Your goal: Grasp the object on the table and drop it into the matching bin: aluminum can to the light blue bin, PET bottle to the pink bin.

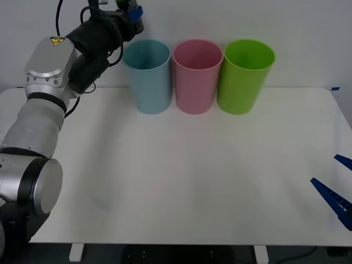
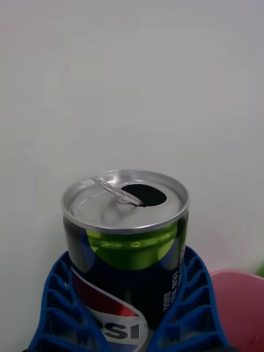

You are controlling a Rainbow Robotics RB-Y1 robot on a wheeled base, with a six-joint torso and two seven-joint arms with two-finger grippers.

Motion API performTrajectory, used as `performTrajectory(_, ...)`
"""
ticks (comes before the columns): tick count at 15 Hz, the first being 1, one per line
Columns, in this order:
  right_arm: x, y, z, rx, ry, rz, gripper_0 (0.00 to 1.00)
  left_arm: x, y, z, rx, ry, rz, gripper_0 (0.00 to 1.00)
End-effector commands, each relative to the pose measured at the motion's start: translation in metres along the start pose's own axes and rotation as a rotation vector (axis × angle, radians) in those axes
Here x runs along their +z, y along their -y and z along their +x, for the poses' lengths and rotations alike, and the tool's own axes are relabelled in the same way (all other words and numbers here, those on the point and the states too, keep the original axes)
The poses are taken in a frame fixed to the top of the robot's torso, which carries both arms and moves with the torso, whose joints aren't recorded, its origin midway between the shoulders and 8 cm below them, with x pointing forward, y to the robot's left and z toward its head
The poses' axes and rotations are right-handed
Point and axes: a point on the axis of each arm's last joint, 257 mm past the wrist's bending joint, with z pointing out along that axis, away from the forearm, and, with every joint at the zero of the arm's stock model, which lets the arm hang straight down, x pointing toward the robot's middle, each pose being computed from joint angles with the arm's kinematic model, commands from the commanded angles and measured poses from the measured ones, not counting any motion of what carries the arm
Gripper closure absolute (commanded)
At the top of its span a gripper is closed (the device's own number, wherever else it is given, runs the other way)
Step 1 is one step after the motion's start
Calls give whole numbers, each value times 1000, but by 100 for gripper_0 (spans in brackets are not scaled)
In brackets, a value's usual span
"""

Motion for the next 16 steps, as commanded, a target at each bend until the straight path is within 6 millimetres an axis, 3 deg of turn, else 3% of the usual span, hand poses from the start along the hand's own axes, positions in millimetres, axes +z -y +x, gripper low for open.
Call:
performTrajectory(1,0,0,0,0,0,0,0,6,12,6,13,1,-18,100)
performTrajectory(9,0,0,0,0,0,0,0,10,23,10,30,-5,-1,100)
performTrajectory(10,0,0,0,0,0,0,0,10,24,10,28,-5,1,93)
performTrajectory(11,0,0,0,0,0,0,0,10,25,10,23,-5,2,78)
performTrajectory(12,0,0,0,0,0,0,0,10,26,9,21,-2,4,19)
performTrajectory(13,0,0,0,0,0,0,0,10,25,9,24,-1,3,0)
performTrajectory(16,0,0,0,0,0,0,0,9,26,11,11,-2,8,0)
